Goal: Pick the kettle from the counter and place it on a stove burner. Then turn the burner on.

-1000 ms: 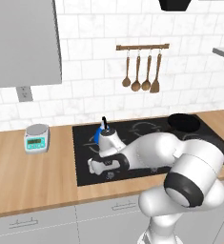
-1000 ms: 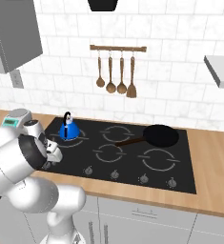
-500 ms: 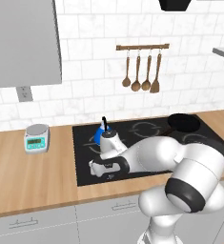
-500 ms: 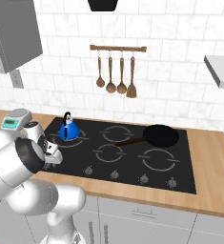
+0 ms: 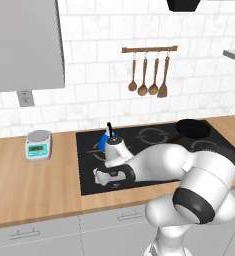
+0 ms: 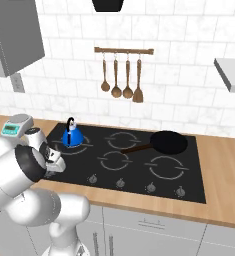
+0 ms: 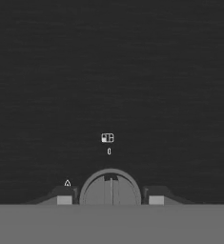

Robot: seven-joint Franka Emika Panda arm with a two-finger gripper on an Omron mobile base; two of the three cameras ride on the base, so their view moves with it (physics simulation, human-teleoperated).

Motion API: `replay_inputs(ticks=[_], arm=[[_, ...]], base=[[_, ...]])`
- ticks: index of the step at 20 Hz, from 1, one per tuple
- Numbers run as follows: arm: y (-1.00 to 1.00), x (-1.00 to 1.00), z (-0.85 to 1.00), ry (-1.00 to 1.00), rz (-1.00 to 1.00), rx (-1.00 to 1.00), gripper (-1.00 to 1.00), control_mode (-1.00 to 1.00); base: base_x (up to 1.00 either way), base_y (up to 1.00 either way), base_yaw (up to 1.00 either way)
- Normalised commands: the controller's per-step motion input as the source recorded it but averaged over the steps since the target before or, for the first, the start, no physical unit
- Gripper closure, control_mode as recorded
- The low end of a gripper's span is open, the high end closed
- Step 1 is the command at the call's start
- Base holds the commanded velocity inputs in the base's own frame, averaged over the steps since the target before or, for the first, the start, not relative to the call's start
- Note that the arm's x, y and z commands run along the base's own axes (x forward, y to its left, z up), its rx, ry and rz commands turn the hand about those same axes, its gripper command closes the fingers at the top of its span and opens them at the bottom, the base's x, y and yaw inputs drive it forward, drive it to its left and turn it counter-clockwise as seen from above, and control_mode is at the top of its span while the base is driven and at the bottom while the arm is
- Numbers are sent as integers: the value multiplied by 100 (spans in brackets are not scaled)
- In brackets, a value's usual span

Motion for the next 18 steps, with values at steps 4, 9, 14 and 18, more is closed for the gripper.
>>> replay_inputs(ticks=[4,9,14,18], arm=[[2,-3,0,0,19,-6,100,-100],[9,-5,0,4,58,-15,100,-100],[0,-6,0,0,69,-12,100,-100],[0,-9,0,0,72,-10,100,-100]], base=[[0,0,0],[0,0,0],[0,0,0],[0,0,0]])
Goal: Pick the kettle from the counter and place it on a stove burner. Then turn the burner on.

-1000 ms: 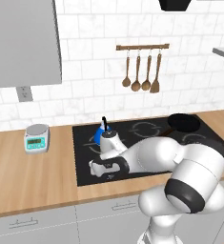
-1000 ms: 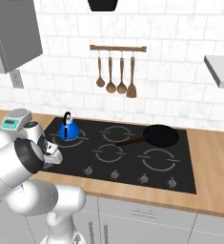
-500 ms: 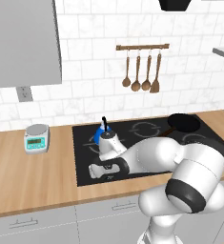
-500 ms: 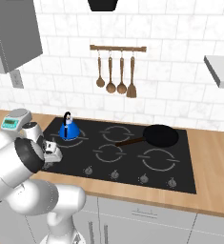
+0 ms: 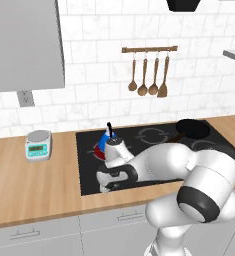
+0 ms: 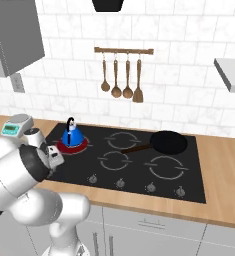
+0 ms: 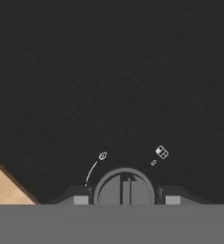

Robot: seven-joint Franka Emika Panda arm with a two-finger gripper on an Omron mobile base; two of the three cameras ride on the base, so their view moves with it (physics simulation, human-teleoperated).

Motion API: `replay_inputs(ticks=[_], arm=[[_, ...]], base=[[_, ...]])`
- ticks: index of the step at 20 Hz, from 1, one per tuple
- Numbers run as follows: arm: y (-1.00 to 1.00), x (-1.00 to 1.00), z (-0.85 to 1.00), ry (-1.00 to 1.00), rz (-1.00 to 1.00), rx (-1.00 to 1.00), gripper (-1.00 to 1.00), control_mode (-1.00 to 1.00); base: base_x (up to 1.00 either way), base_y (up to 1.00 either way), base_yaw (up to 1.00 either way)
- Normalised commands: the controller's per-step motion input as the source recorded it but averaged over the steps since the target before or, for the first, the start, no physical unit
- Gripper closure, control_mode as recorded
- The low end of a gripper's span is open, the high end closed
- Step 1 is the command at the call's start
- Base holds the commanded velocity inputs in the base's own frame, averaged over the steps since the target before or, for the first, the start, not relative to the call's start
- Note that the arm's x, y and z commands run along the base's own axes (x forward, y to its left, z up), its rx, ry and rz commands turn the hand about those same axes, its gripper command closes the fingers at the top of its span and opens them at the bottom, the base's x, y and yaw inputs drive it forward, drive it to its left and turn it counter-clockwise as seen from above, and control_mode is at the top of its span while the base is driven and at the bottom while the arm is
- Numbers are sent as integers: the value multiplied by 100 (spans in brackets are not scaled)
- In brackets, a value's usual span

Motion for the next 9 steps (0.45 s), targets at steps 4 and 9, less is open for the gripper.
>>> replay_inputs(ticks=[4,9], arm=[[0,-24,0,-1,65,-10,100,-100],[7,-7,0,-2,5,-2,100,-100]], base=[[0,0,0],[0,0,0]])
